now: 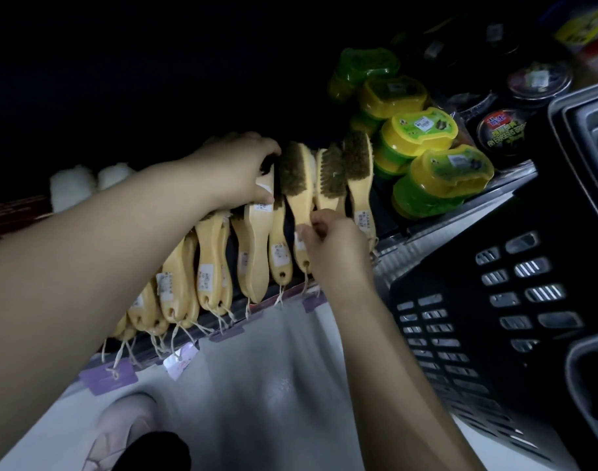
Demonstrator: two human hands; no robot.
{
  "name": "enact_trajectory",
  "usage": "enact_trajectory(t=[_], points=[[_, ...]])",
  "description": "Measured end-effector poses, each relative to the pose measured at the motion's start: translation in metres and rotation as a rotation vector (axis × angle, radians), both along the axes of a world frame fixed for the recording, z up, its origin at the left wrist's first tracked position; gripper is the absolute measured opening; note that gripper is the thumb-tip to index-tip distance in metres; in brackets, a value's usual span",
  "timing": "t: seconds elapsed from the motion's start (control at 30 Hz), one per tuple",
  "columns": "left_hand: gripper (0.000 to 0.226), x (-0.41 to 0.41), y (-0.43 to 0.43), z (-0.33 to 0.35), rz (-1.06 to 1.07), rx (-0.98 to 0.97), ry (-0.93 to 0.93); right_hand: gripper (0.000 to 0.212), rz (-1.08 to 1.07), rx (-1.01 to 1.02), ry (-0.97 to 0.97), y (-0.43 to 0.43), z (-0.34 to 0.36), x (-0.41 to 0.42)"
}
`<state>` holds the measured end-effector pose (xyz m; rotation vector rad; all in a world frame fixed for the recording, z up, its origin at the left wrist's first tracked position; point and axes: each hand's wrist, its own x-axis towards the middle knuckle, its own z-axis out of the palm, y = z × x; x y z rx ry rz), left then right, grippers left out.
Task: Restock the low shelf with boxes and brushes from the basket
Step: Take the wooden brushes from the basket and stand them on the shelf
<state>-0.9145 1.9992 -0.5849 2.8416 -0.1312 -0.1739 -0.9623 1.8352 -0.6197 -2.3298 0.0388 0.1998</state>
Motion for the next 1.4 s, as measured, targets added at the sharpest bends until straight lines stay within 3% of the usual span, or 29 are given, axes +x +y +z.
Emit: enact_trajectory(t=[0.17,0.33,0.5,0.7,1.0,1.17,1.27,1.4], points=[[0.069,-0.001,0.004,0.0,-0.004,0.01,-0.032,0.017,-0.002,-0.115,-0.118,0.009,-0.009,-0.01],[0.068,-0.002,0.01,0.0,-0.027,-0.024,-0.029,0.023,-0.062,-0.027,-0.112,0.009,-0.006,-0.009],[0.067,-0.006,0.021,-0.002,-0.037,-0.087,-0.034,0.016,-0.031,0.049,-0.128,0.015,-0.002,-0.022],[0.06,-0.017,0.027,0.002,-0.045,-0.133,-0.089,0.042,0.148,-0.031,-0.034,0.041,0.001,-0.035],[0.052,-0.059,0.044,0.017,-0.049,-0.112,-0.179,0.044,0.133,-0.116,-0.198,0.037,0.003,-0.032],[0.048,-0.082,0.048,0.019,-0.109,-0.087,-0.162,0.047,0.191,-0.176,-0.085,0.043,0.001,-0.029],[0.047,-0.095,0.052,0.022,-0.123,-0.074,-0.14,0.042,0.146,-0.138,-0.056,0.042,0.0,-0.028],[0.046,-0.127,0.072,0.028,-0.09,-0.094,-0.111,0.051,0.062,-0.102,-0.059,0.041,0.007,-0.034]])
